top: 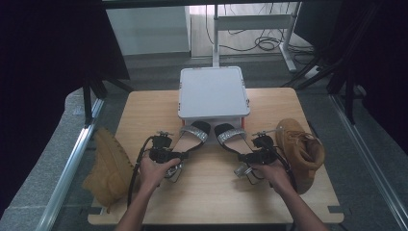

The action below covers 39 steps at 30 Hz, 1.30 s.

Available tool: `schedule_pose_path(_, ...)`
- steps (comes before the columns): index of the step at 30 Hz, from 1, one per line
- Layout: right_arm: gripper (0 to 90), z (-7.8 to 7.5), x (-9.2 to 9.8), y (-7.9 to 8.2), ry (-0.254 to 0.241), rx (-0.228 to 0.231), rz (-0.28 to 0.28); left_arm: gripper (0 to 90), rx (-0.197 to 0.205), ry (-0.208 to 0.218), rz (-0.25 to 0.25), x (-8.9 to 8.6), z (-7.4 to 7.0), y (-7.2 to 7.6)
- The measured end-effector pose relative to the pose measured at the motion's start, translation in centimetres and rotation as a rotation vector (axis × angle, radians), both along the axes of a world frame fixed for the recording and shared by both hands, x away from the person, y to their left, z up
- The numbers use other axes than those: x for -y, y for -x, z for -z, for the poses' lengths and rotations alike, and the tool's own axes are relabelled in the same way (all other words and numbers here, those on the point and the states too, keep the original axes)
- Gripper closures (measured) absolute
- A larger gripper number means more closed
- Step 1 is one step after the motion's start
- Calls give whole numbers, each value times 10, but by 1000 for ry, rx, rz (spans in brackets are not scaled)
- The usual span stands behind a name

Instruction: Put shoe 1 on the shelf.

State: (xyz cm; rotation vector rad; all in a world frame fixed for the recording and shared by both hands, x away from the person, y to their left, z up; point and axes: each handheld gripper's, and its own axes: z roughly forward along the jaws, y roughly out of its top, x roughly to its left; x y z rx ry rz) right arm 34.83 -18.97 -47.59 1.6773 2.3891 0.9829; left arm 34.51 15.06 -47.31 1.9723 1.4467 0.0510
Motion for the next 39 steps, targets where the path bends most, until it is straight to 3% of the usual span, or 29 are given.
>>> schedule_pose_path(7,424,3,-6,-10,-37,-3,51,434,-8,38,-47,6,4,-11)
schedule_pose_path(13,423,7,-12,-22,-34,-11,105,434,-10,55,-88,15,8,-24)
schedule_pose_path(30,423,21,-35,-42,-56,-16,247,433,-36,37,-194,35,26,-42)
schedule_pose_path(33,423,25,-37,-47,-52,-19,269,434,-24,18,-202,40,29,-46)
schedule_pose_path(39,422,30,-46,-54,-42,-26,287,433,-19,41,-241,49,34,-52)
